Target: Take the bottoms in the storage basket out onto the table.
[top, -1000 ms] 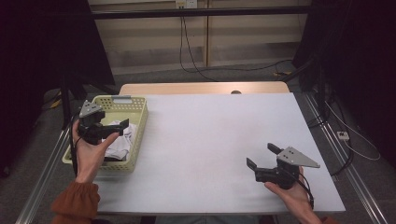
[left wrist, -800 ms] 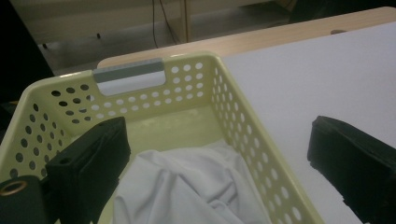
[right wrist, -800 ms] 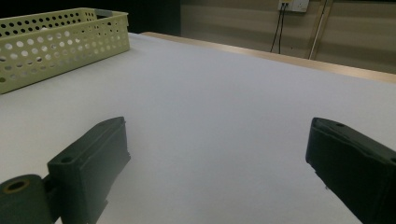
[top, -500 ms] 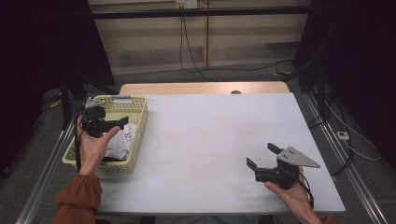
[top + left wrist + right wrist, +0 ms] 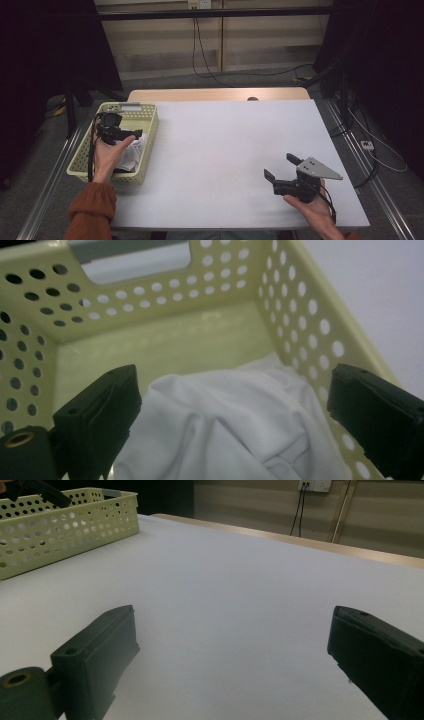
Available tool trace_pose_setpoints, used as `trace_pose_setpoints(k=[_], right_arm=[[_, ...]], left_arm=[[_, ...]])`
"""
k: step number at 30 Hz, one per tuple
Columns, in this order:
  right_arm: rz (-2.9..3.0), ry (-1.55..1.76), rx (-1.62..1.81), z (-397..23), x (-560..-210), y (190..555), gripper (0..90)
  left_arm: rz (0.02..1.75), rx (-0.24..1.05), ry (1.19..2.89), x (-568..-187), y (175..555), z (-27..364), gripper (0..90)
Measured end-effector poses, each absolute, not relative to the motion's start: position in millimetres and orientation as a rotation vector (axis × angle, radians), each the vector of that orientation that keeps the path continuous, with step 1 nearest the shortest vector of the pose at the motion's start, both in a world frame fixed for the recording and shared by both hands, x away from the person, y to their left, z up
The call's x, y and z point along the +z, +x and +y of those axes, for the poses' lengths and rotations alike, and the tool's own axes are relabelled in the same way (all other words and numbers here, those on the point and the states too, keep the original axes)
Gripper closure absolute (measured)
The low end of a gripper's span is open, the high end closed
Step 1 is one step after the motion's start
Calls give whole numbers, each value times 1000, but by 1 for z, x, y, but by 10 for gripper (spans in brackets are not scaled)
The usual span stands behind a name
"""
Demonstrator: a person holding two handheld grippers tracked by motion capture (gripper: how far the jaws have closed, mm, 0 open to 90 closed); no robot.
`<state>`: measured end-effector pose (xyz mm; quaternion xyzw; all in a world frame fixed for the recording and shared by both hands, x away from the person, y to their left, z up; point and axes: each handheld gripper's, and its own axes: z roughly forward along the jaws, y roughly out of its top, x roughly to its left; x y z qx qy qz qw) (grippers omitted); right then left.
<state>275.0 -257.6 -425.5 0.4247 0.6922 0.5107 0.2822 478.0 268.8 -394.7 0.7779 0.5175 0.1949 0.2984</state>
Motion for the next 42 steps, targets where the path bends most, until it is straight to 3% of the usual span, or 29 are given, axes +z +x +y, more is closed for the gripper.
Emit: trace_pose_setpoints(k=[28, 42], right_arm=[[1866, 1132, 1368, -258, -426, 275, 58], [1877, 1131, 1366, -256, -427, 276, 58]], left_arm=[[1585, 335, 2280, -428, 495, 266, 35], [1592, 251, 2333, -441, 502, 266, 0]])
